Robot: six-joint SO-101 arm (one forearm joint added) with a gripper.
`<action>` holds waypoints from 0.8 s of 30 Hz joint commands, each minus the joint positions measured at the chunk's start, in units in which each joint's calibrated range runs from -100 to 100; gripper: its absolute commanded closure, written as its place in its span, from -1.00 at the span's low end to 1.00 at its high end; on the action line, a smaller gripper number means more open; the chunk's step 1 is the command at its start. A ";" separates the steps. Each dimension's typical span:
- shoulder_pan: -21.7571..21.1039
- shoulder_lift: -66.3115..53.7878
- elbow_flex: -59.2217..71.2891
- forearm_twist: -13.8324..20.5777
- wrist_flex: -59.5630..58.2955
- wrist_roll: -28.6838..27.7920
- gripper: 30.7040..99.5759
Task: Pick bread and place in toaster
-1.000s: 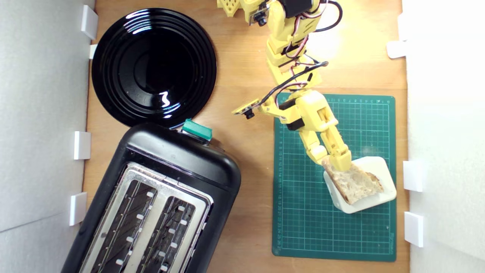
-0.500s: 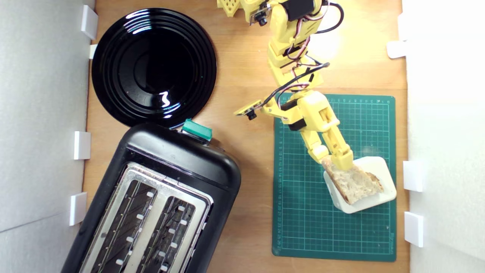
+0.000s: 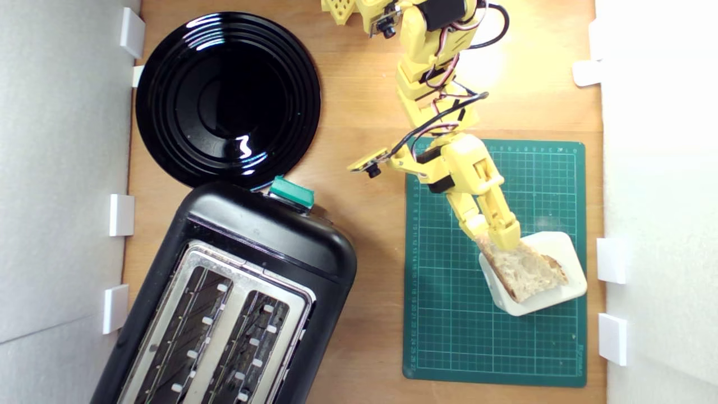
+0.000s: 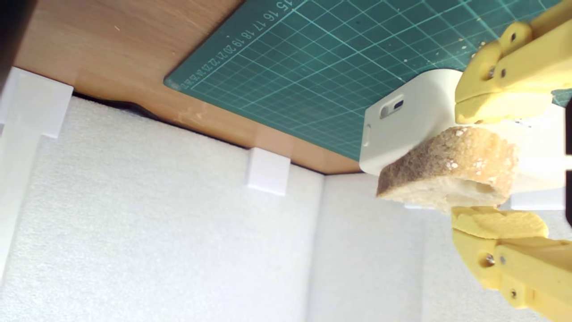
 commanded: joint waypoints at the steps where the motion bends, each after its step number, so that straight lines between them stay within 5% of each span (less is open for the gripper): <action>1: -0.69 -0.80 -2.05 -0.04 -1.94 0.04 -0.21; 24: -0.69 -0.80 -1.86 -0.04 -1.94 -0.06 0.28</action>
